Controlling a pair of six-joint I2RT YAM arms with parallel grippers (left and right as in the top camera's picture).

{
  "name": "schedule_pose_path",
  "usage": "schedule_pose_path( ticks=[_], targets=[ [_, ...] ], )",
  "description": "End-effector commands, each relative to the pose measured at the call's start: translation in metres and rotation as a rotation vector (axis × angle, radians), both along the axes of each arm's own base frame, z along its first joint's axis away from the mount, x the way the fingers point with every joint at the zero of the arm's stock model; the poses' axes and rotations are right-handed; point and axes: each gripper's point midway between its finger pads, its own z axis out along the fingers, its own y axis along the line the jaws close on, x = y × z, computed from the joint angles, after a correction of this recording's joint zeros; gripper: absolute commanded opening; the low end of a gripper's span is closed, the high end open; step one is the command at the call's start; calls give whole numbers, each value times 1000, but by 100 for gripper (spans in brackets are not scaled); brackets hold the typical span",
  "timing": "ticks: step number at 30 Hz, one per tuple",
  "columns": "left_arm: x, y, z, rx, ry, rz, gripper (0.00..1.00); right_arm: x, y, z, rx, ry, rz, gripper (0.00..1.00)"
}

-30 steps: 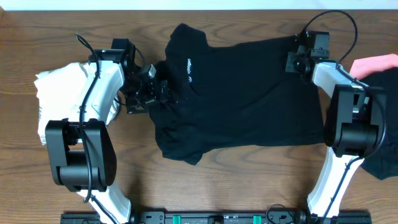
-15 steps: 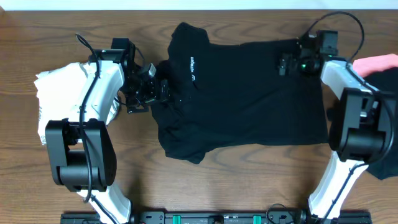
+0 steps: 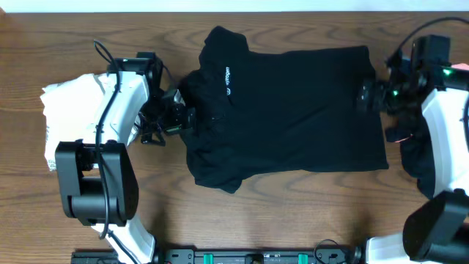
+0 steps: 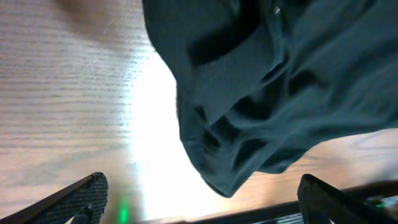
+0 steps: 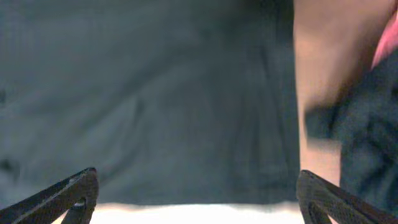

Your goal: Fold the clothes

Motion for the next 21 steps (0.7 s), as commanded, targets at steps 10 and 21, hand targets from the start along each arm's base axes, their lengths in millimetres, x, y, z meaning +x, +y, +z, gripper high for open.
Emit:
schedule_pose_path(
  ticks=[10, 21],
  targets=[
    [-55, -20, 14, 86, -119, -100, 98, -65, -27, -16, -3, 267, -110, 99],
    [-83, -19, 2, 16, -344, -55, 98, -96, -39, -62, -1, 299, -240, 99]
  ],
)
